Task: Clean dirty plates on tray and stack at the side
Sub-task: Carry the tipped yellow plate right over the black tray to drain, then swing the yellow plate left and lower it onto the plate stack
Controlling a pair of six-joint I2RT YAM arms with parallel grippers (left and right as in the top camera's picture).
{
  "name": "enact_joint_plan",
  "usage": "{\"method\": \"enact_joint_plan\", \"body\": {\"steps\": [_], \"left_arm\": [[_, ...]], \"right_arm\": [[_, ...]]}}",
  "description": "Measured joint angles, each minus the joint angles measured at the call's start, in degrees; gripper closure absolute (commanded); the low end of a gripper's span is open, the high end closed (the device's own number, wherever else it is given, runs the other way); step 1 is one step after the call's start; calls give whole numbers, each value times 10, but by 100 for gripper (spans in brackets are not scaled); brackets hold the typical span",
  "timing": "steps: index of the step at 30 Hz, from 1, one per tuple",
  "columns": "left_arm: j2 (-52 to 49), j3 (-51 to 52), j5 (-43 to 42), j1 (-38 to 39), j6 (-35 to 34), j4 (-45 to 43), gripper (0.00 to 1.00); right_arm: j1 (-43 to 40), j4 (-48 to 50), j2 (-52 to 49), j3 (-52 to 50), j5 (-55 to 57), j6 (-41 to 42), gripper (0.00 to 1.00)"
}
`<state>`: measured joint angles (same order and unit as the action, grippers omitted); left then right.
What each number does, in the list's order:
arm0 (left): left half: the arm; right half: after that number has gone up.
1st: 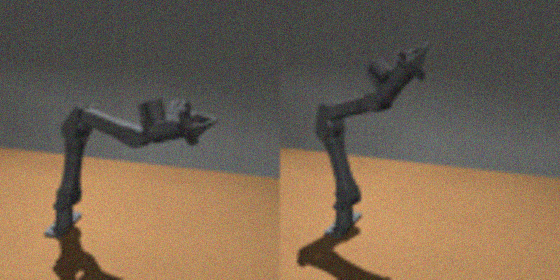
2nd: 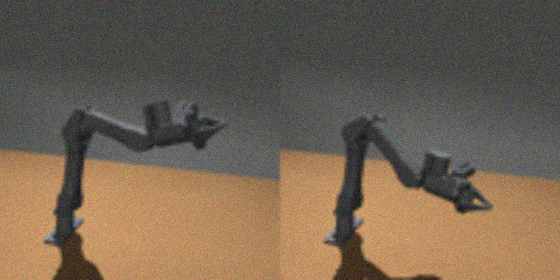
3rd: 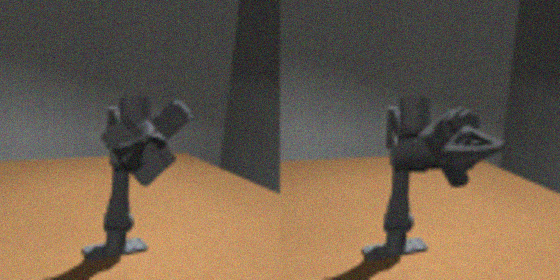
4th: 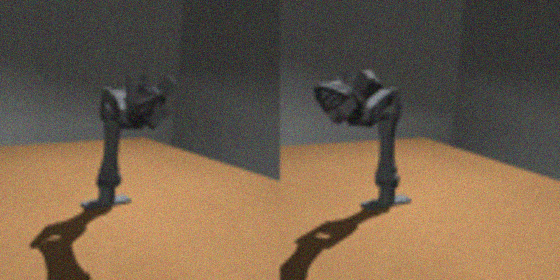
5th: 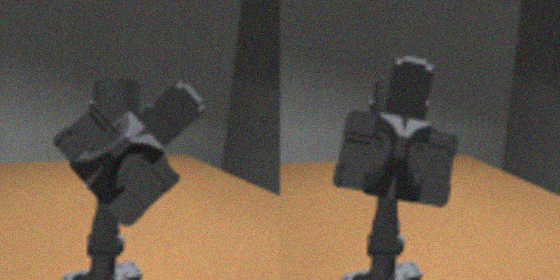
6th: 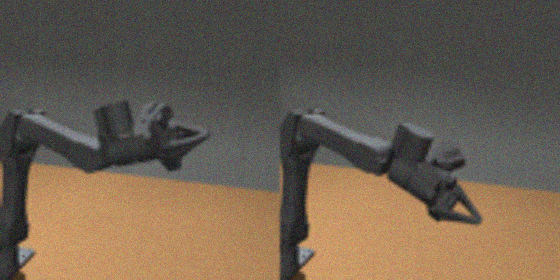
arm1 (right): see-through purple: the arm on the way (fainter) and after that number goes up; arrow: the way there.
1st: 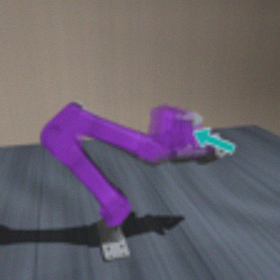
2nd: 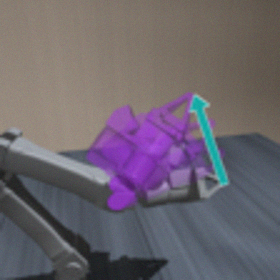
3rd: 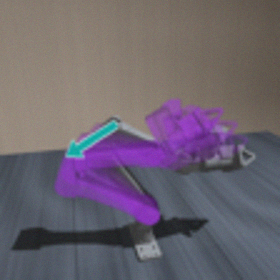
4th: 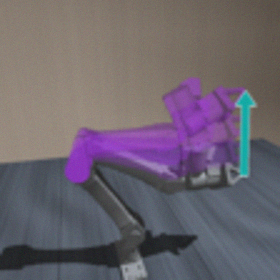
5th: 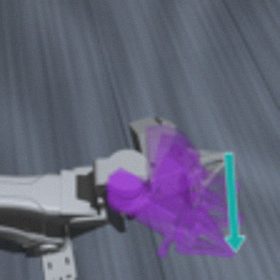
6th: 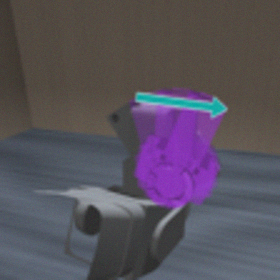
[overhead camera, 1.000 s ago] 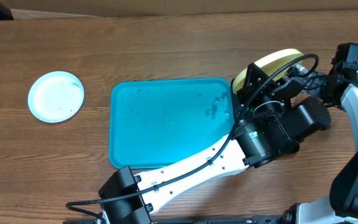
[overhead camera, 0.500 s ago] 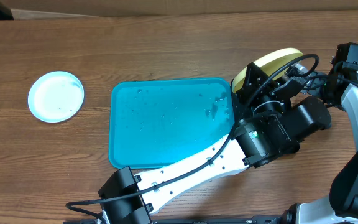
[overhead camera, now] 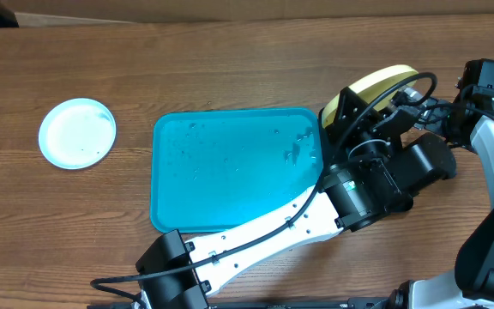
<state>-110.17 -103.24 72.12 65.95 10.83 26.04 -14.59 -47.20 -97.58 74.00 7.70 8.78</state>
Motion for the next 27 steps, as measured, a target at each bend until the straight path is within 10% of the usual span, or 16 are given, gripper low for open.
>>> {"method": "enact_joint_plan", "body": {"steps": [14, 27], "left_arm": [[0, 0, -355, -72, -393, 247, 96], [0, 0, -810, -379, -469, 296, 96]], "right_arm": [[0, 0, 0, 0, 0, 0, 0], [0, 0, 0, 0, 0, 0, 0]]}}
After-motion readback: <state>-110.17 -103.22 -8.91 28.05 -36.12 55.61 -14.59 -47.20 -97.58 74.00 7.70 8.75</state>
